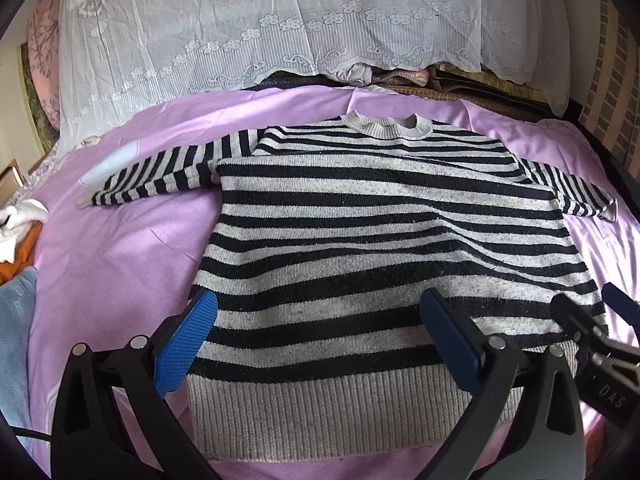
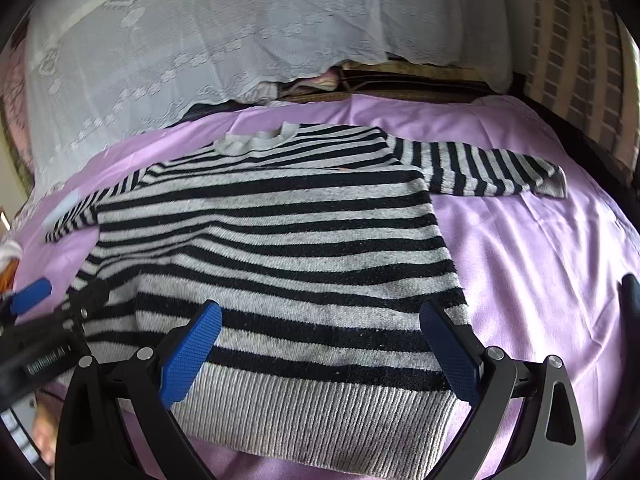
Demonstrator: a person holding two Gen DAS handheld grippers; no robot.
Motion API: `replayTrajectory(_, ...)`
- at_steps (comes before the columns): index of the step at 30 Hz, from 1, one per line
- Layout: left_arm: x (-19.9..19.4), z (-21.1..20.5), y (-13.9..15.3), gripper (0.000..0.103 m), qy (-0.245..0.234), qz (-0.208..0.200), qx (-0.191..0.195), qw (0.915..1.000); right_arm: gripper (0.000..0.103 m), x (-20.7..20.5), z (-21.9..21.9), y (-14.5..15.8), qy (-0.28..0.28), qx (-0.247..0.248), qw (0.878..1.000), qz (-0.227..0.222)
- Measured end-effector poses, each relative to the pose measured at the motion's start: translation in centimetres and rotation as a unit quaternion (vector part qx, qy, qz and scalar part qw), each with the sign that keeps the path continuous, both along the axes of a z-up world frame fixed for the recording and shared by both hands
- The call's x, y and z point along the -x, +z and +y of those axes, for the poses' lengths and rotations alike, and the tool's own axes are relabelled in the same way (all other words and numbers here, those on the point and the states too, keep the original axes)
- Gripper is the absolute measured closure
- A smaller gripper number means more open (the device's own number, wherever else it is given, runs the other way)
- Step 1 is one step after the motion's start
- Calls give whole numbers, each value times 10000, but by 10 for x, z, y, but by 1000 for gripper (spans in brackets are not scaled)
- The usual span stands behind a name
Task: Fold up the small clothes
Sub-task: 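Grasp the ribbed hem of the striped sweater with both tools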
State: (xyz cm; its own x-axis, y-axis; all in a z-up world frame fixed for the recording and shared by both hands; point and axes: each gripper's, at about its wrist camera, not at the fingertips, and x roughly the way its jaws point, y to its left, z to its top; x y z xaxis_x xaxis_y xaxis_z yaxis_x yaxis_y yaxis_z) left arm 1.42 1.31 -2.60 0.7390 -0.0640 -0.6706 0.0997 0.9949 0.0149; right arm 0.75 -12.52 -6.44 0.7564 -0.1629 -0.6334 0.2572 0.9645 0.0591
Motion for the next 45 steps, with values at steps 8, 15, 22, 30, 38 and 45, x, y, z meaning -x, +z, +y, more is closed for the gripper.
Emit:
replayTrajectory(8, 6, 39, -5, 4, -216, 239, 698, 9970, 3, 40, -55, -4, 28, -1689, 9828, -751)
replayTrajectory(15, -4, 88, -22, 4, -332, 940, 2108, 9724, 3, 51, -102, -32, 170, -3571, 9295, -902)
replayTrajectory(22, -10, 120, -34, 4, -595, 1312, 3362, 9307, 5, 72, -107, -37, 386, -3936, 9119, -1095)
replayTrajectory(30, 0, 122, -39, 5, -975, 1640, 3486, 9177, 27, 91, -96, -43, 504, -3607, 9290, -656)
replayTrajectory(38, -11, 107, -46, 11, -1128, 2195, 3552, 9016, 45, 66, -84, -49, 529, -3639, 9299, -102)
replayTrajectory(45, -21, 102, -60, 91, -710, 2262, 3079, 9214, 93, 57, -86, -63, 605, -3900, 9188, 39)
